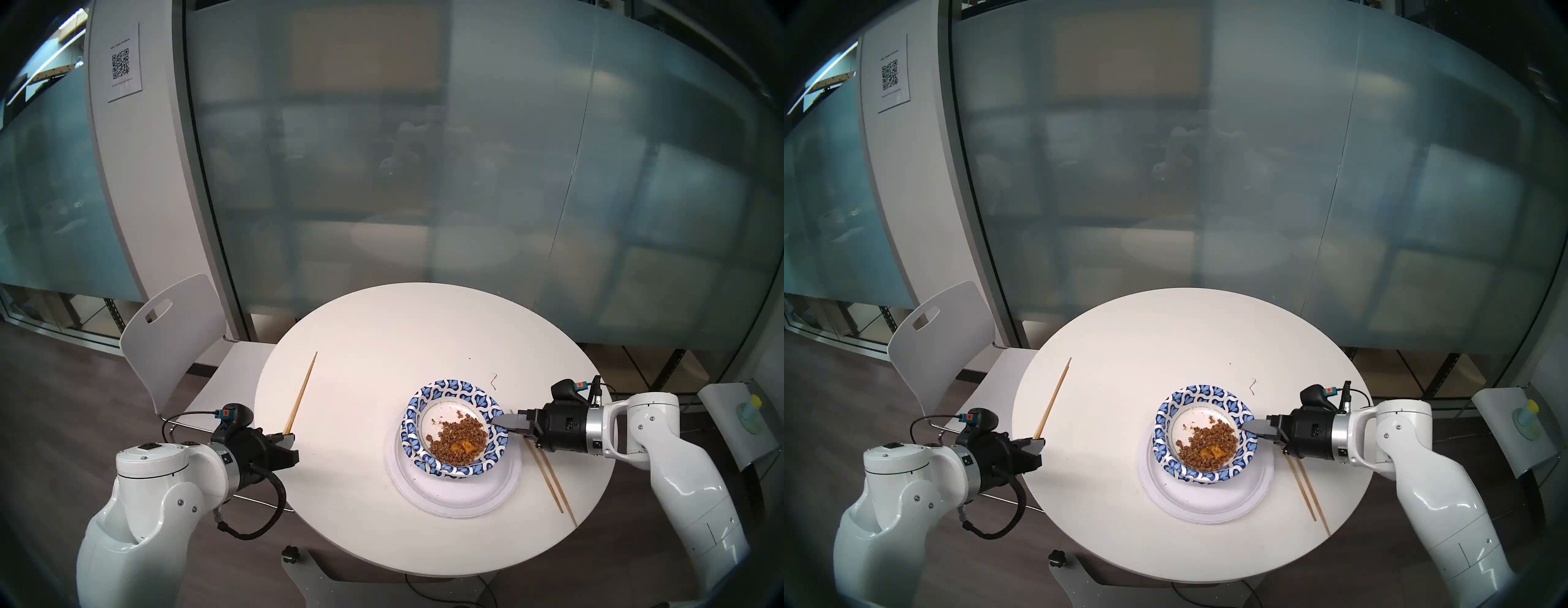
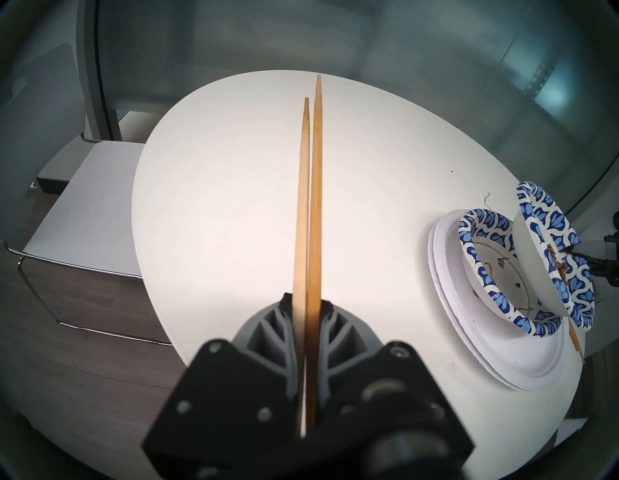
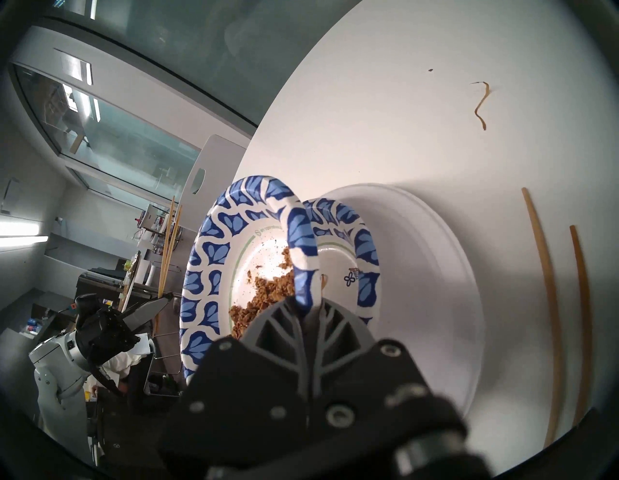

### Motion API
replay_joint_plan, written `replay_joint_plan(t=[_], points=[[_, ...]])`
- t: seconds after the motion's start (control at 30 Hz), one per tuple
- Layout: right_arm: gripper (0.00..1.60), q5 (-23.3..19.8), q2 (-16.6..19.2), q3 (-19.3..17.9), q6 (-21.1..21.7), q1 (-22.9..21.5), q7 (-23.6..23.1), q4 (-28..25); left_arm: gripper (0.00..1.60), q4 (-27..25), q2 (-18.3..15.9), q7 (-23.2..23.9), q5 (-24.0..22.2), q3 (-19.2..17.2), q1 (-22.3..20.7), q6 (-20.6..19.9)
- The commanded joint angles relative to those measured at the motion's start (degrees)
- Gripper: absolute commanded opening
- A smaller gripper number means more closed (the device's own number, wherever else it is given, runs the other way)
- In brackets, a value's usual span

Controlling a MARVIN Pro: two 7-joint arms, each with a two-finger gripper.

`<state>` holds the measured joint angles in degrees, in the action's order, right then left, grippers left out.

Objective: Stack the plates into one stack

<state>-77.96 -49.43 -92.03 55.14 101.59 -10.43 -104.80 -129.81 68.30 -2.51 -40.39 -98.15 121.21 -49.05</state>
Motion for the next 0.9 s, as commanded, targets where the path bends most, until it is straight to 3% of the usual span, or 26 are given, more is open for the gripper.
replay_joint_plan(t=[0.0,0.03,0.07,0.1,0.13,0.6,0.87], points=[[0.05,-0.12,0.44,0.69,-0.14,-1.84,0.53,-0.4,0.0,-1.14,-0.08,0.01,0.07,-0.42,0.3,0.13],[0.24,-0.07,0.36,0.64,-0.14,-1.88,0.73,-0.43,0.0,-1.12,-0.1,0.03,0.07,-0.47,0.32,0.15],[0.57,-0.1,0.46,0.71,-0.14,-2.02,0.78,-0.35,0.0,-1.1,-0.1,0.06,0.06,-0.51,0.33,0.15],[0.57,-0.13,0.53,0.68,-0.14,-2.1,0.77,-0.29,0.0,-1.09,-0.07,0.07,0.04,-0.56,0.34,0.16],[0.73,-0.18,0.59,0.61,-0.14,-2.12,0.79,-0.29,0.0,-1.07,-0.07,0.09,0.04,-0.59,0.35,0.17],[0.81,-1.24,1.78,-1.15,-0.14,-1.78,1.8,-2.31,0.0,-1.35,0.03,0.28,-0.01,-0.54,0.29,0.1],[0.9,-2.66,2.71,-4.49,-0.14,2.52,1.87,-4.48,0.0,-2.11,0.19,0.1,-0.34,-0.34,0.33,-0.66]])
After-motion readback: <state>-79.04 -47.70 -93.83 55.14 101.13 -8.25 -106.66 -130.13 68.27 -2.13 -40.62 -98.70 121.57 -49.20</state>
